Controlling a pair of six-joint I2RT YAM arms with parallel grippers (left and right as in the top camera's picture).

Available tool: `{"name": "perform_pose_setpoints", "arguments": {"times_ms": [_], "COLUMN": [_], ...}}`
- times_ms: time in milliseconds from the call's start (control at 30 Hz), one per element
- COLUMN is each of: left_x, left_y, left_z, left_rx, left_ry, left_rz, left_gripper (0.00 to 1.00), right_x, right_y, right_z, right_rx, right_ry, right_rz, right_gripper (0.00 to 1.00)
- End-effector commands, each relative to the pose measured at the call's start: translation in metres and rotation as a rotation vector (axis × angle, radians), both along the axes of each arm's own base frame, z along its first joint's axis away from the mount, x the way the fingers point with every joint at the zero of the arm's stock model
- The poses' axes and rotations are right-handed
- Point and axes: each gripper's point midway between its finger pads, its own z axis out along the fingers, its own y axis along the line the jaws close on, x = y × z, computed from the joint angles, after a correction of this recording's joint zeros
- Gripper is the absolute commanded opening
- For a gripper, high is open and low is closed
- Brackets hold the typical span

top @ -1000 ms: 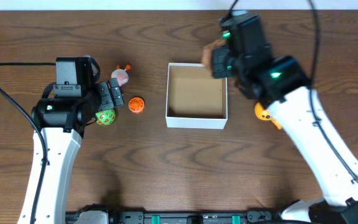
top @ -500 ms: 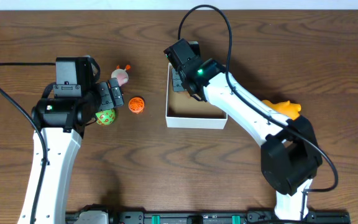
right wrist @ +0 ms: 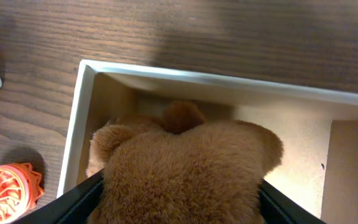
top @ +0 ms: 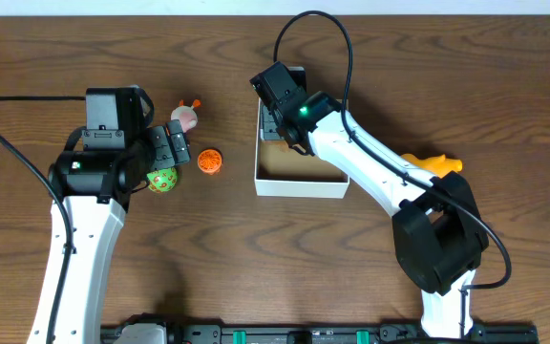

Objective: Pack container
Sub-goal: 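Carry the brown bear left and release it into the white box, then move the right gripper to the yellow toy and grasp it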

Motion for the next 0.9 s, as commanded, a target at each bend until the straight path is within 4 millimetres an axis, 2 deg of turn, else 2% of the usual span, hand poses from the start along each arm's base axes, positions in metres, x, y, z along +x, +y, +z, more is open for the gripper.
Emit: {"name": "perform_pose_setpoints", "arguments": {"times_ms": [0, 100, 400, 500, 600, 667, 767, 867], "left_x": [0.003, 0.003, 0.003, 0.003, 0.003, 0.003, 0.003, 0.003], "left_y": [0.002, 0.002, 0.002, 0.002, 0.002, 0.002, 0.002, 0.002], "left_z": [0.008, 0.008, 0.008, 0.008, 0.008, 0.008, 0.008, 0.008], "left_rx": [0.008, 0.008, 0.008, 0.008, 0.008, 0.008, 0.008, 0.008], "left_ry": [-0.019, -0.019, -0.019, -0.019, -0.019, -0.019, -0.019, -0.019], "left_rz": [-0.005, -0.005, -0.005, -0.005, -0.005, -0.005, -0.005, -0.005], "left_gripper": [0.98, 0.98, 0.98, 0.98, 0.98, 0.98, 0.98, 0.98], "right_x": [0.005, 0.007, 0.012, 0.015, 0.019, 0.019, 0.011, -0.002], "right_y": [-0.002, -0.004, -0.008, -0.008, -0.020, -0.032, -0.065, -0.106], "right_z": [0.001, 0.001, 0.003, 0.012, 0.038, 0.065, 0.108, 0.135], "right_rx": [-0.018, -0.016, -0.027, -0.043, -0.071, -0.082, -0.083, -0.068], "right_ry": [-0.017, -0.020, -0.031, -0.058, -0.114, -0.159, -0.199, -0.185], "right_rz": [0.019, 0.013, 0.028, 0.062, 0.061, 0.045, -0.011, -0.107], "right_gripper": [0.70, 0.87, 0.91, 0.91, 0.91, 0.92, 0.95, 0.97]}}
